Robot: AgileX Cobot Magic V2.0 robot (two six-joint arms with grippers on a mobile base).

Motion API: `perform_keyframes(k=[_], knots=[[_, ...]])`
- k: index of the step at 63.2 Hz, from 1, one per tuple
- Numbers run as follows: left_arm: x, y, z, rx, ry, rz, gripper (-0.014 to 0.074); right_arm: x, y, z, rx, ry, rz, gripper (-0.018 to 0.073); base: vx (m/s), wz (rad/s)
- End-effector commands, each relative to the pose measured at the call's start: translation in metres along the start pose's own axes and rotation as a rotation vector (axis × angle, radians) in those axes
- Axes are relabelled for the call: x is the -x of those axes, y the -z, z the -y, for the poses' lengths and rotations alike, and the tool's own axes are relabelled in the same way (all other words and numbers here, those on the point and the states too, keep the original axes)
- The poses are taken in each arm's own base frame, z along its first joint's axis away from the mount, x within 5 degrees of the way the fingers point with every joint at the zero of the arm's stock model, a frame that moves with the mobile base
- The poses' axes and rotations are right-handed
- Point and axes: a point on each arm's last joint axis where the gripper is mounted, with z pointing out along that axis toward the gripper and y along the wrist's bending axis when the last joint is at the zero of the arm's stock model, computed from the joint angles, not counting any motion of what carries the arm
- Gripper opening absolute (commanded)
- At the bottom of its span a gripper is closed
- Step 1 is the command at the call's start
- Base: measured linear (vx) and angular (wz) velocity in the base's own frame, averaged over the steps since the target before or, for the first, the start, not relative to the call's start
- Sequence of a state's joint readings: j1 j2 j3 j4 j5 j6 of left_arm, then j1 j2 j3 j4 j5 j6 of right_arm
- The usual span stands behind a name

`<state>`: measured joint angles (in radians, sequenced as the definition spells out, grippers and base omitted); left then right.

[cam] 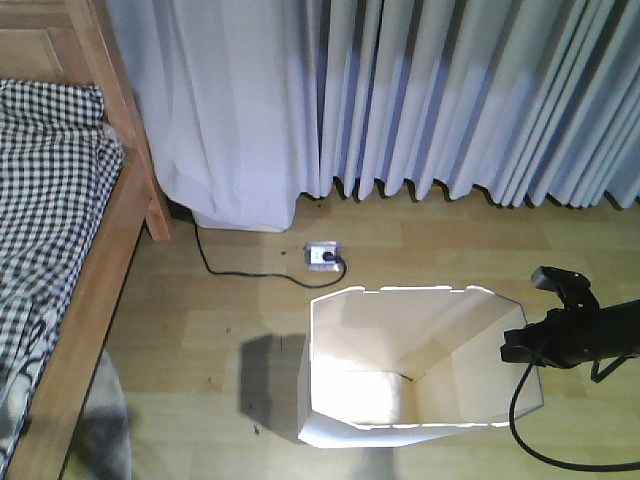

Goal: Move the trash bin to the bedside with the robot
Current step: 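Drive toward the bed foot by the curtains holding the bin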

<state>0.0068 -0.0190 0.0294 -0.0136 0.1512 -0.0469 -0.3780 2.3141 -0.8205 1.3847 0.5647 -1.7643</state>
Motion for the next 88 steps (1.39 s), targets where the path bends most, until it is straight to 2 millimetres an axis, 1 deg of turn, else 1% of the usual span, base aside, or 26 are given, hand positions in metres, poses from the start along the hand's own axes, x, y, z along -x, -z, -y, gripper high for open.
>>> perform_keyframes(k=[1,47,88], knots=[[-0.0017,-0.0008,0.0000,-0.006,0.012,0.060,-0.0006,0.0206,0.0194,-0.0233,0.196,0.006,0.125,-0.0006,0.33,0.01],[-0.0017,-0.0008,0.0000,-0.006,0.012,0.060,-0.0006,0.0206,0.0195,-0.0236,0.199,0.006,0.126,-0.0006,0.28,0.03],[-0.0017,-0.0008,0.0000,-0.006,0.012,0.060,-0.0006,0.0206,0.0194,-0.0235,0.198,0.006,0.126,-0.0006,0.04,0.02]])
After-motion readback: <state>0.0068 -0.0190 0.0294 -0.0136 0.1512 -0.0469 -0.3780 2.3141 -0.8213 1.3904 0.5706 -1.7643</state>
